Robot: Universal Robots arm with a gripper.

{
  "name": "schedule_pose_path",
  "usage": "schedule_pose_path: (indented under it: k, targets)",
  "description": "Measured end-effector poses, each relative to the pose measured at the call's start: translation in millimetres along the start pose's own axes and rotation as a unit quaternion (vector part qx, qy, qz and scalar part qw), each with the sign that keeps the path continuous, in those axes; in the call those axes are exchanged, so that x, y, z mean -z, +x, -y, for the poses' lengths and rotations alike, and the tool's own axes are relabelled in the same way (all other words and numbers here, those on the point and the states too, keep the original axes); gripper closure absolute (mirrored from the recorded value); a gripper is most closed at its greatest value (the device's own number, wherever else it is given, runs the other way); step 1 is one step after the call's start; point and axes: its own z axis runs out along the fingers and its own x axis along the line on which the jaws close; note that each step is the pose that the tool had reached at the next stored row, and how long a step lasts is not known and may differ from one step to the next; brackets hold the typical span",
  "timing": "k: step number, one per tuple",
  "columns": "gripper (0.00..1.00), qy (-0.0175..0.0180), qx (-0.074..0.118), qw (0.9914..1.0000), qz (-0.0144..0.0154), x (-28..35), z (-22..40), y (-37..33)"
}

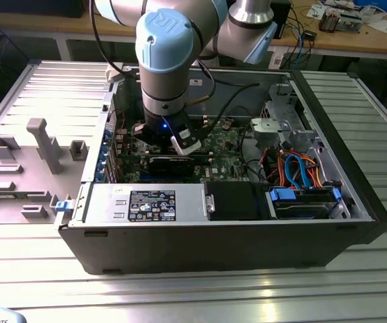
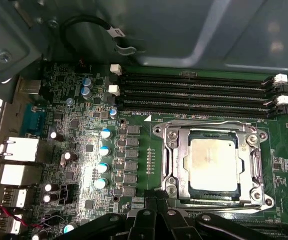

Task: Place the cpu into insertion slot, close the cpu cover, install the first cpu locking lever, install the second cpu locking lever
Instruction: 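Install the second cpu locking lever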

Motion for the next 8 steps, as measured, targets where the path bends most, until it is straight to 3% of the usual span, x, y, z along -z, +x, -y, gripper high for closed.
schedule_pose_path:
  k: [1,2,5,8]
  targets:
    - [0.89,0.0023,-0.001,1.0,-0.0002,4.0,-0.2,0.8]
    - [0.89,0.0006,-0.001,1.0,0.0,6.0,-1.3,1.1]
    - [0.89,0.0003,-0.001,1.0,0.0003,11.1,-2.8,1.3]
    - [0.89,0.0003,-0.001,1.0,0.0004,20.1,-5.1,1.3]
